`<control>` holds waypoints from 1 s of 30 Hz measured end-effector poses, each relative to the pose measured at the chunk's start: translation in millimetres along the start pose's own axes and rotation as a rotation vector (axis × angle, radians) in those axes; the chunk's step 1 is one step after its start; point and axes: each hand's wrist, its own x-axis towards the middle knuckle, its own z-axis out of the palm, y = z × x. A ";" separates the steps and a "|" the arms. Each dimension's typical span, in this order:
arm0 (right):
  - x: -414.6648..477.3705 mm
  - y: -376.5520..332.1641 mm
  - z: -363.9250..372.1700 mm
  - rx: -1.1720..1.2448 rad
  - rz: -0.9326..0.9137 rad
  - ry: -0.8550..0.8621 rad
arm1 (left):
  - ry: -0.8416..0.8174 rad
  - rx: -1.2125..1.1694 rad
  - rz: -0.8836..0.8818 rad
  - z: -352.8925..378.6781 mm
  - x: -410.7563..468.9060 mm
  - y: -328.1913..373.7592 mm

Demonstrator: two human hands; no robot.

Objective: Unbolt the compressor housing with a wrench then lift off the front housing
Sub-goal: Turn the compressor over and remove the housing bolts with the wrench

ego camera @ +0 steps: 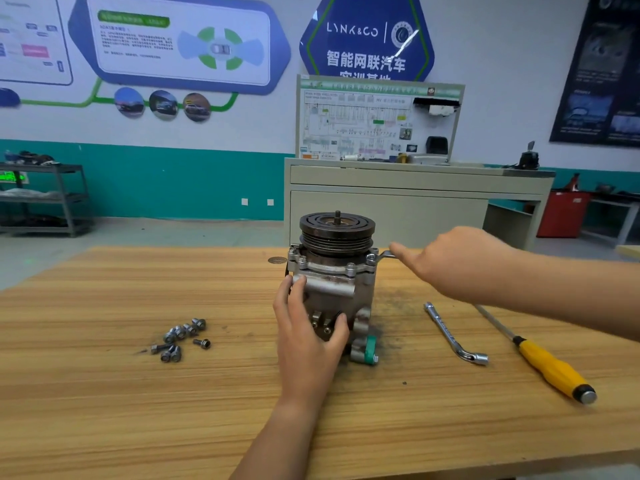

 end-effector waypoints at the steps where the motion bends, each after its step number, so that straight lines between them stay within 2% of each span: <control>1: 1.3 4.2 0.8 0.000 -0.010 0.001 | 0.001 -0.004 -0.003 0.1 -0.1 -0.6; 6: -2.7 -15.9 -6.2 0.080 0.059 -0.011 | -0.002 -0.014 -0.010 0.2 0.1 -0.8; 10: 5.3 -40.7 -26.7 0.027 0.054 -0.088 | 0.015 -0.020 0.000 0.2 -0.3 -1.5; 14: 5.6 -16.7 -26.1 -0.100 0.001 -0.085 | 0.011 -0.020 0.003 0.5 0.2 -1.8; 24: 12.0 -2.6 11.9 -0.009 0.029 0.035 | 0.011 -0.052 -0.010 -0.1 0.4 -2.2; 30: 31.8 23.5 27.5 0.067 0.021 -0.047 | 0.017 -0.059 -0.009 -0.9 0.1 -3.6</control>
